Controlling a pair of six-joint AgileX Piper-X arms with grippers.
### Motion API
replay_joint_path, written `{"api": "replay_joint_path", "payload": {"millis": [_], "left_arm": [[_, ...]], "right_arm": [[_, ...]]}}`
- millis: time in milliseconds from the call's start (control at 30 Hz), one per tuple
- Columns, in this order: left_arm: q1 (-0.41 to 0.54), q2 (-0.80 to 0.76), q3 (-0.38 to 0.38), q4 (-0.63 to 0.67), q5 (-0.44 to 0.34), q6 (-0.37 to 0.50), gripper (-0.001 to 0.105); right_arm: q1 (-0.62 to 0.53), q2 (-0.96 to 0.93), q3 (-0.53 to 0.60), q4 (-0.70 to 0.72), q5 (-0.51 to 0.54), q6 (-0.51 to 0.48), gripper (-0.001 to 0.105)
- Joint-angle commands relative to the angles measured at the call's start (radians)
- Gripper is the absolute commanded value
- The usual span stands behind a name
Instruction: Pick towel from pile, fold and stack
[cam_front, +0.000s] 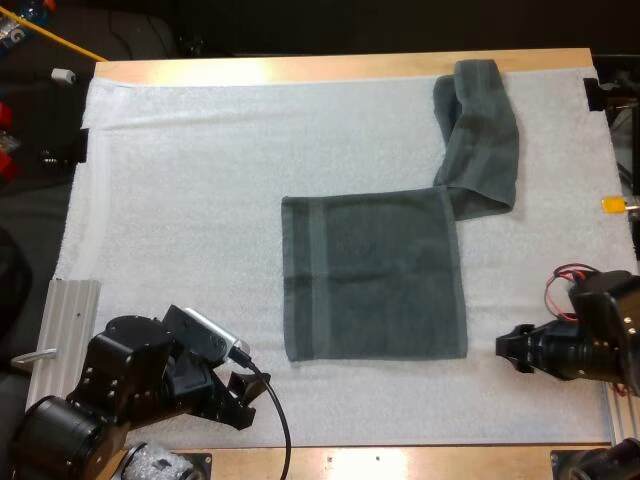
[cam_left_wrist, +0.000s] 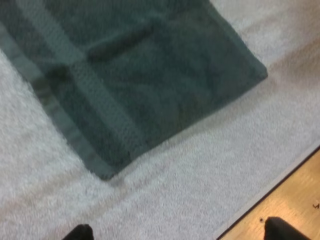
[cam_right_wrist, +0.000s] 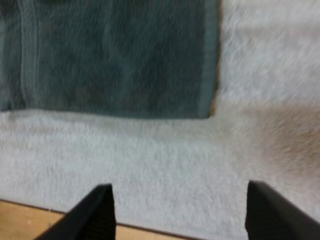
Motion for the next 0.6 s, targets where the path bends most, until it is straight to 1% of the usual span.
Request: {"api": "replay_joint_path", "payload": {"millis": [0, 133, 233, 300, 400, 567], "left_arm": [[-0.005, -0.003, 0.009, 0.001, 0.005, -0.01, 0.065], [-0.005, -0.003, 0.056, -0.006, 0.005, -0.01, 0.065], [-0.005, -0.003, 0.092, -0.025, 0.012, -0.011, 0.065], [-0.005, -0.003, 0.113, -0.043, 0.023, -0.018, 0.065], [-0.005, -0.003, 0.137, -0.065, 0.041, -0.036, 0.065], [-0.005, -0.003, 0.148, -0.074, 0.044, -0.039, 0.065]], "right_arm": [[-0.003, -0.005, 0.026, -0.04, -0.022, 0.021, 0.056], [-0.003, 0.003, 0.129, -0.155, -0.029, 0.062, 0.055], [-0.003, 0.027, 0.204, -0.25, -0.033, 0.093, 0.05], [-0.003, 0.059, 0.248, -0.324, -0.062, 0.113, 0.049], [-0.003, 0.116, 0.29, -0.403, -0.089, 0.141, 0.049], [-0.003, 0.225, 0.311, -0.491, -0.101, 0.175, 0.049]]}}
